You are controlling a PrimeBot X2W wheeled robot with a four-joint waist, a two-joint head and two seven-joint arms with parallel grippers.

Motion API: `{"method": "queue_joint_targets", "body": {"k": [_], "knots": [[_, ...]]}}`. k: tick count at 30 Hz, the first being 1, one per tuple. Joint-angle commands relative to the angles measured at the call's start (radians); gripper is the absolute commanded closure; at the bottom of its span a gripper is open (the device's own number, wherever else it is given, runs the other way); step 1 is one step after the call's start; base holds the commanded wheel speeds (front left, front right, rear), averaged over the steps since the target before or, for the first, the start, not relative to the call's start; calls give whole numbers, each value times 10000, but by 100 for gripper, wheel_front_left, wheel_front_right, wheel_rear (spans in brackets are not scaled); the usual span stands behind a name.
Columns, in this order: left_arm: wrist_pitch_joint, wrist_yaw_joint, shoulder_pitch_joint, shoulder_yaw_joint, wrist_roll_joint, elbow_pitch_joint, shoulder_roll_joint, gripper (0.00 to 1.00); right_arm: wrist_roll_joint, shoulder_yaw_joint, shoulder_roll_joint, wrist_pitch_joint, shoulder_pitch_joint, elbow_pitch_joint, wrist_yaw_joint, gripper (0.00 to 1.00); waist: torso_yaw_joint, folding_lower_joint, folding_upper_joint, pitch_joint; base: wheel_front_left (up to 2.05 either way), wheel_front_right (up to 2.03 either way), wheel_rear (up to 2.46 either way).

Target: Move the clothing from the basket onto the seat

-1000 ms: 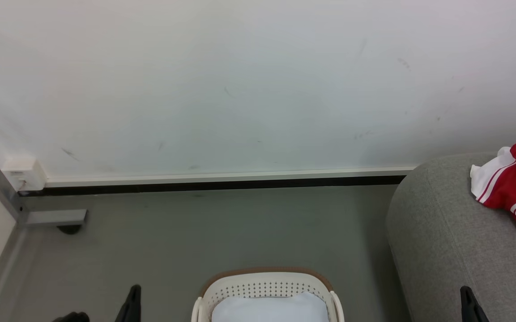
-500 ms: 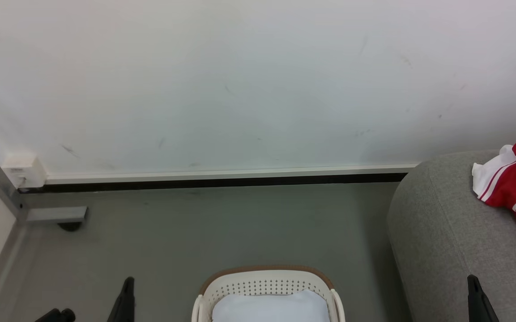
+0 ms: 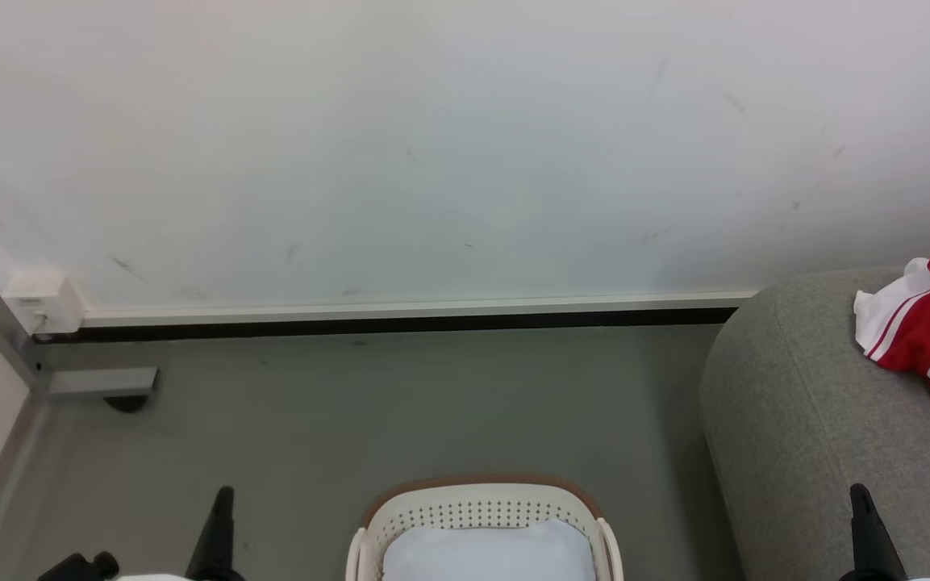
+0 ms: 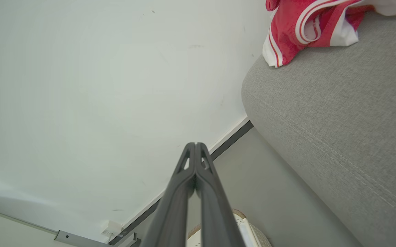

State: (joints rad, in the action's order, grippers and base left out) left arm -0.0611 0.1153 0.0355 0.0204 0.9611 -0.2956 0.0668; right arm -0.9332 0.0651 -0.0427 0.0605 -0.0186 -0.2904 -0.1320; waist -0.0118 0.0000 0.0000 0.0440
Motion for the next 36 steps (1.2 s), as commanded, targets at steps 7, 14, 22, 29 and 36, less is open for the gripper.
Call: {"method": "queue_joint_targets", "body": {"k": [7, 14, 22, 29, 36], "knots": [[285, 64, 293, 180, 1024, 177, -11, 100, -1057, 100, -91, -278, -326, 198, 11, 100, 13, 0, 0, -48, 0, 0, 0], [490, 81, 356, 285, 1763, 227, -34, 100, -1821, 160, -95, -476, -397, 236, 12, 100, 24, 0, 0, -92, 0, 0, 0], [713, 90, 427, 396, 2515, 283, -50, 100, -2624, 218, -99, -689, -502, 277, 14, 100, 36, 0, 0, -142, 0, 0, 0], [877, 104, 501, 492, 3158, 324, -66, 100, -3297, 261, -101, -863, -564, 309, 15, 100, 47, 0, 0, -186, 0, 0, 0], [1019, 117, 527, 569, 3689, 352, -80, 100, -3838, 297, -104, -1006, -647, 333, 15, 100, 56, 0, 0, -223, 0, 0, 0]]}}
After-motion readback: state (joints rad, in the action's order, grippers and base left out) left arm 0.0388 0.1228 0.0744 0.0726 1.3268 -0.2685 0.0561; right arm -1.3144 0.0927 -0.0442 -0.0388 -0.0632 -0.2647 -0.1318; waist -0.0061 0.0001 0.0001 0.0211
